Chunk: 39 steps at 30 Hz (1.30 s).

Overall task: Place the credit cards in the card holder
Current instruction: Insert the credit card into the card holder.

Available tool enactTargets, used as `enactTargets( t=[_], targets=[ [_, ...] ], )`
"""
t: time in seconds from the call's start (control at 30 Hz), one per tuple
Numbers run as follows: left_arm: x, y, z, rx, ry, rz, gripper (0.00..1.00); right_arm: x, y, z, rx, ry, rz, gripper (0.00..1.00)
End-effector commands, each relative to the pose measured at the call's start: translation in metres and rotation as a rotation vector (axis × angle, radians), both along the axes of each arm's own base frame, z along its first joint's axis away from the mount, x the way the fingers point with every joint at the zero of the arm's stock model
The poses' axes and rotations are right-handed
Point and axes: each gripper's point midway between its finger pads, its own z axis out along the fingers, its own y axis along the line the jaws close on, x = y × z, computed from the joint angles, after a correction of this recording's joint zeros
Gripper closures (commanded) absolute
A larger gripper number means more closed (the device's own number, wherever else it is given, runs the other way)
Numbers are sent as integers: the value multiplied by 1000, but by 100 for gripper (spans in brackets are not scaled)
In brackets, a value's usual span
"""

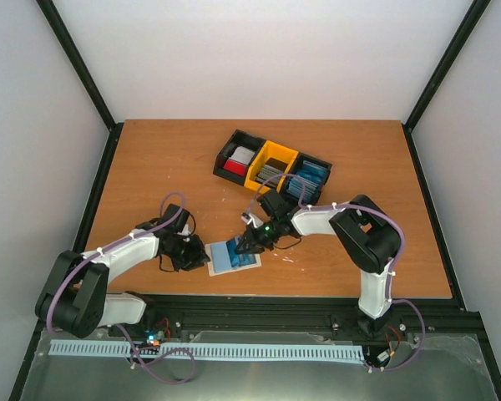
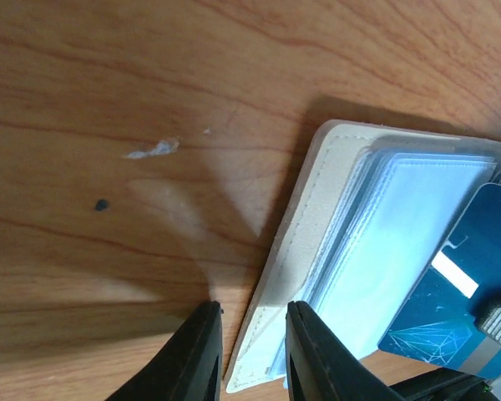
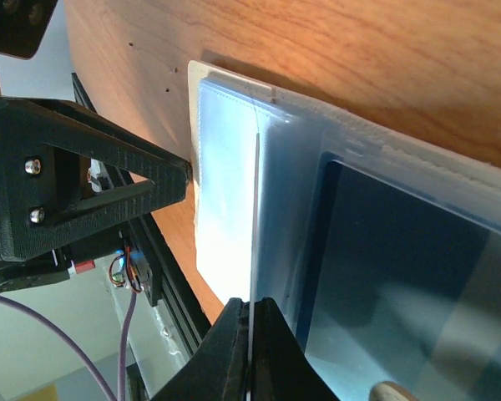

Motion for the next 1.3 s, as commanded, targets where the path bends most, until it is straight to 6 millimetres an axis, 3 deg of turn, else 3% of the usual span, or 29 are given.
enactTargets(
  t=[0.0, 0.2, 0.4, 0.7, 1.27],
  targets=[
    [-5, -3, -5, -12, 30, -1, 76, -4, 6, -5, -9, 2, 0, 97],
    [-6, -2, -8, -8, 39, 2, 77, -4, -3, -11, -56, -8, -47, 97],
    [-7, 1, -12, 13, 47, 10, 78, 5, -8, 3, -62, -86, -87, 97],
    [-9, 3, -13, 22, 47, 9, 78, 8, -19, 1, -83, -84, -119, 97],
    [-8, 0, -16, 7, 45, -18, 78, 2, -10, -2, -19, -33, -103, 97]
  ],
)
